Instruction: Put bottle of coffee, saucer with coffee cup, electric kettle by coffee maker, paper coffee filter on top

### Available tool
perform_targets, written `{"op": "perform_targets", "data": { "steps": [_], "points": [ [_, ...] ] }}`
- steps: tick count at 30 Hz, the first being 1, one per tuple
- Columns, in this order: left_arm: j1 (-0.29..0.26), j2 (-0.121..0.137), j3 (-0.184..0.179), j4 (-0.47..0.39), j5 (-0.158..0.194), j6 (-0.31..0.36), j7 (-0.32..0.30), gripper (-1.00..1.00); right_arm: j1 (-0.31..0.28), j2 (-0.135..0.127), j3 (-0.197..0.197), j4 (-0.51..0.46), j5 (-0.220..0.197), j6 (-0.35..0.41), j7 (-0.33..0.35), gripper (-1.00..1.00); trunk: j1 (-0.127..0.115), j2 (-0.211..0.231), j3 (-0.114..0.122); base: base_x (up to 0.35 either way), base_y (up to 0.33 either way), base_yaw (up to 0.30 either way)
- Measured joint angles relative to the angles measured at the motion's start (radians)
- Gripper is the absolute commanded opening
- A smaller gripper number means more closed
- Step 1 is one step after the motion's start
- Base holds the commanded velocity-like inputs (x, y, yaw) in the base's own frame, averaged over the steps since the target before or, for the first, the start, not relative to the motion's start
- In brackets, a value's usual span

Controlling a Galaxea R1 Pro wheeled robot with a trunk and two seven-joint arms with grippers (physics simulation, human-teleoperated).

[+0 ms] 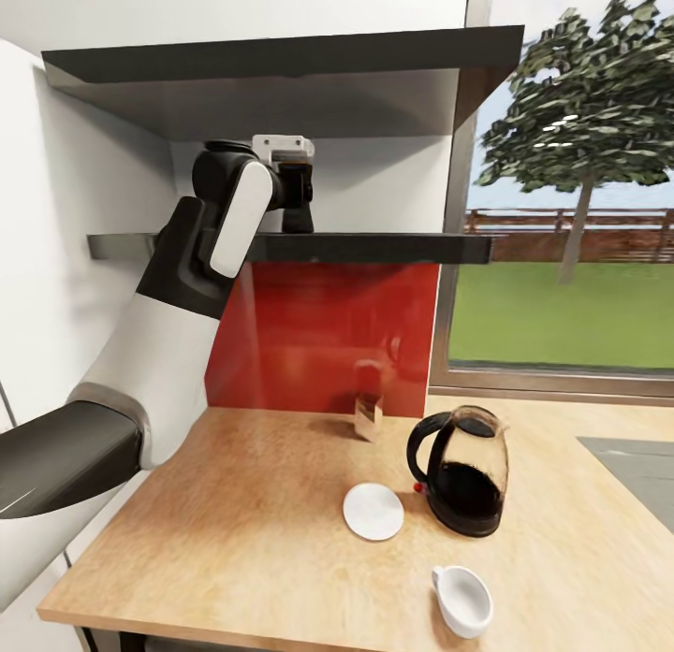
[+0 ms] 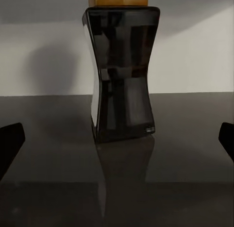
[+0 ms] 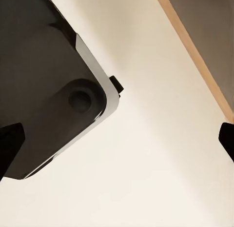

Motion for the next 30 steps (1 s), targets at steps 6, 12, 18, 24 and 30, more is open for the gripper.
{"op": "perform_targets", "data": {
  "steps": [6,12,18,24,30],
  "points": [
    [0.000,0.000,-0.001,-0.004,0.000,-0.001,0.001,1.00,0.000,0.000,0.000,0.000,0.000,0.000,0.000,1.00,0.000,0.000,0.000,0.135,0.000,0.000],
    [-0.001,0.000,-0.015,-0.012,0.000,-0.002,0.004,1.00,0.000,0.000,0.000,0.000,0.000,0.000,0.000,1.00,0.000,0.000,0.000,0.019,0.000,0.000],
    [-0.003,0.000,-0.019,0.013,-0.001,-0.002,0.004,1.00,0.000,0.000,0.000,-0.001,0.000,0.000,0.000,1.00,0.000,0.000,0.000,0.002,0.000,0.000],
    [-0.111,0.000,-0.018,0.164,0.000,-0.001,0.005,1.00,0.000,0.000,0.000,-0.002,0.000,0.000,0.000,1.00,0.000,0.000,0.000,0.000,0.000,0.000],
    [-0.142,0.000,-0.017,0.189,0.001,-0.002,0.004,1.00,0.000,0.000,0.000,-0.002,0.000,0.000,0.000,1.00,0.000,0.000,0.000,0.000,0.000,0.000]
  ]
}}
